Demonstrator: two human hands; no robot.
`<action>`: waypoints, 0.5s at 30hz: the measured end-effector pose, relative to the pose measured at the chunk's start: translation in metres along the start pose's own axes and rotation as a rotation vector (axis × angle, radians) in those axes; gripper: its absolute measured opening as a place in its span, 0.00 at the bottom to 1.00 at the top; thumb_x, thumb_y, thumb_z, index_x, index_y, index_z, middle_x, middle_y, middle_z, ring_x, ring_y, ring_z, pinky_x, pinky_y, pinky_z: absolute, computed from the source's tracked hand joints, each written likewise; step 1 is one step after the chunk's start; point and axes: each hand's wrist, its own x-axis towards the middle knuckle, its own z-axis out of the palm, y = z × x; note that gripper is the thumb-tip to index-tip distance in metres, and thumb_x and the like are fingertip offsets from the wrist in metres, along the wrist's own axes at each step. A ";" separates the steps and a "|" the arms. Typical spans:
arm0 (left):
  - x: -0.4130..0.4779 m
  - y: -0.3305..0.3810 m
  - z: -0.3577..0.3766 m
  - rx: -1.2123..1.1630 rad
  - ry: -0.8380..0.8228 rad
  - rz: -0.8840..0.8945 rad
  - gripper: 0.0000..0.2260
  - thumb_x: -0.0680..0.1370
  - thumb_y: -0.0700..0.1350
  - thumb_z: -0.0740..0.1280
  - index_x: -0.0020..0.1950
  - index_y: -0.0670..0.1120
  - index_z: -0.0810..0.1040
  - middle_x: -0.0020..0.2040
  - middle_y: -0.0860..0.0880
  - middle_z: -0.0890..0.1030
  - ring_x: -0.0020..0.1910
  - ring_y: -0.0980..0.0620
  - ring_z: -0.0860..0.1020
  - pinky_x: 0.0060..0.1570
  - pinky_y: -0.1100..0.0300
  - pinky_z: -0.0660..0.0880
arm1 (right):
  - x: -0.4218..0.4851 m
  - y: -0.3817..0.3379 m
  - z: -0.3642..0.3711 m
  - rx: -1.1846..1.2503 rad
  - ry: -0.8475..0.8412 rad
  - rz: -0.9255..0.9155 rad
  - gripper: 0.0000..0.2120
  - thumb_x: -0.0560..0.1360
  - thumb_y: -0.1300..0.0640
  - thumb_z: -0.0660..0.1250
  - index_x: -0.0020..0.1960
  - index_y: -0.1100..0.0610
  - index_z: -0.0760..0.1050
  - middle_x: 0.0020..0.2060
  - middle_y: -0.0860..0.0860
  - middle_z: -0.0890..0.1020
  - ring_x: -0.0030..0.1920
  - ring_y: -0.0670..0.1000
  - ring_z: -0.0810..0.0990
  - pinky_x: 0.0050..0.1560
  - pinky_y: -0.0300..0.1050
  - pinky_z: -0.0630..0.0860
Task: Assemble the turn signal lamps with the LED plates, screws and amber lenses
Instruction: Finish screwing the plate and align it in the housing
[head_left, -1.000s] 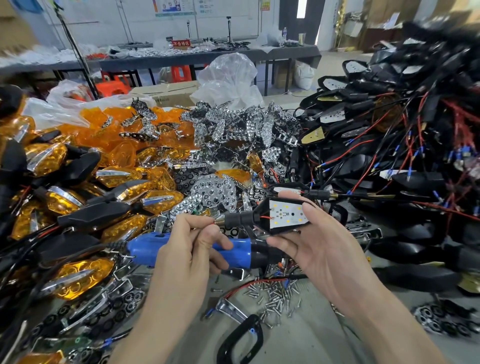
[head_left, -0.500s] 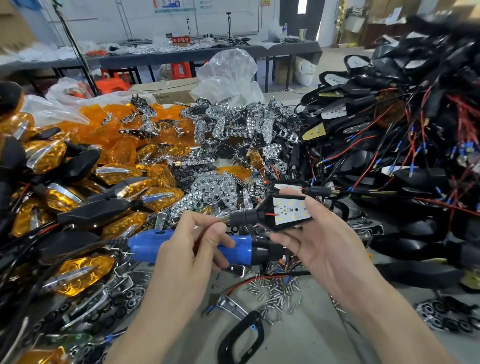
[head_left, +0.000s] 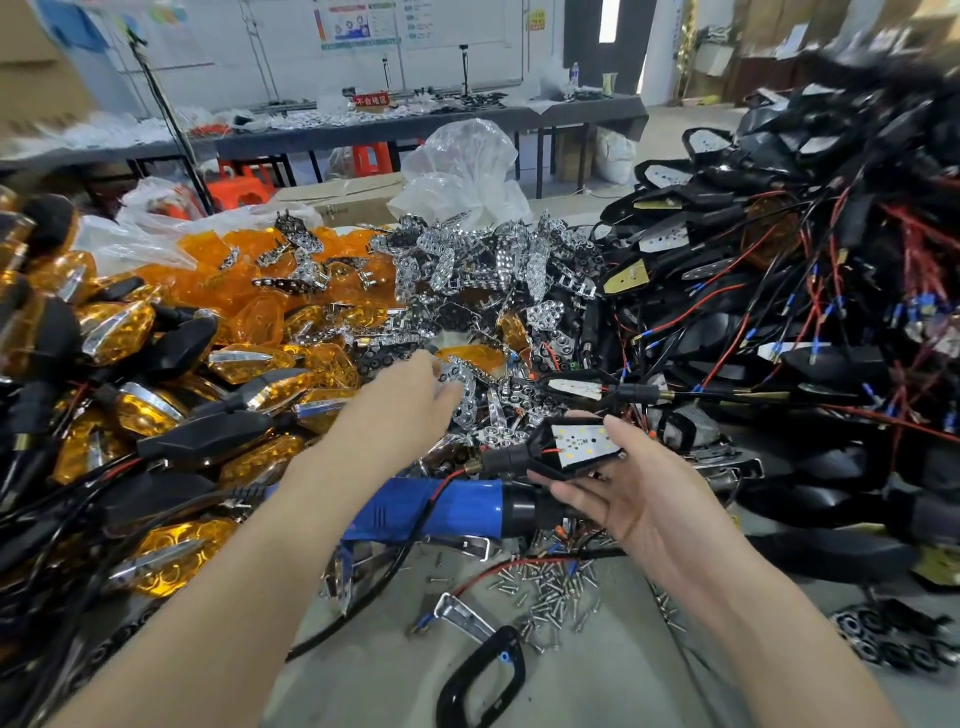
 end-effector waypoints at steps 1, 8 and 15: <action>0.008 0.002 0.004 0.026 -0.035 -0.031 0.23 0.83 0.58 0.58 0.71 0.44 0.66 0.48 0.49 0.78 0.41 0.50 0.78 0.40 0.54 0.75 | 0.000 0.000 0.000 0.008 0.007 0.002 0.16 0.86 0.55 0.58 0.64 0.64 0.77 0.54 0.65 0.85 0.52 0.66 0.86 0.38 0.44 0.84; 0.026 0.012 0.022 0.081 -0.029 -0.084 0.20 0.81 0.54 0.63 0.63 0.39 0.68 0.59 0.38 0.75 0.46 0.41 0.79 0.40 0.52 0.73 | 0.000 0.003 0.003 0.023 0.010 -0.007 0.15 0.85 0.55 0.59 0.62 0.63 0.79 0.54 0.65 0.86 0.49 0.62 0.87 0.37 0.45 0.84; 0.011 0.008 0.008 -0.278 0.066 -0.122 0.09 0.82 0.46 0.64 0.58 0.45 0.65 0.41 0.49 0.75 0.30 0.55 0.71 0.21 0.65 0.67 | -0.001 0.007 0.008 -0.005 -0.063 -0.048 0.15 0.85 0.55 0.58 0.60 0.60 0.81 0.51 0.62 0.86 0.47 0.60 0.88 0.39 0.46 0.84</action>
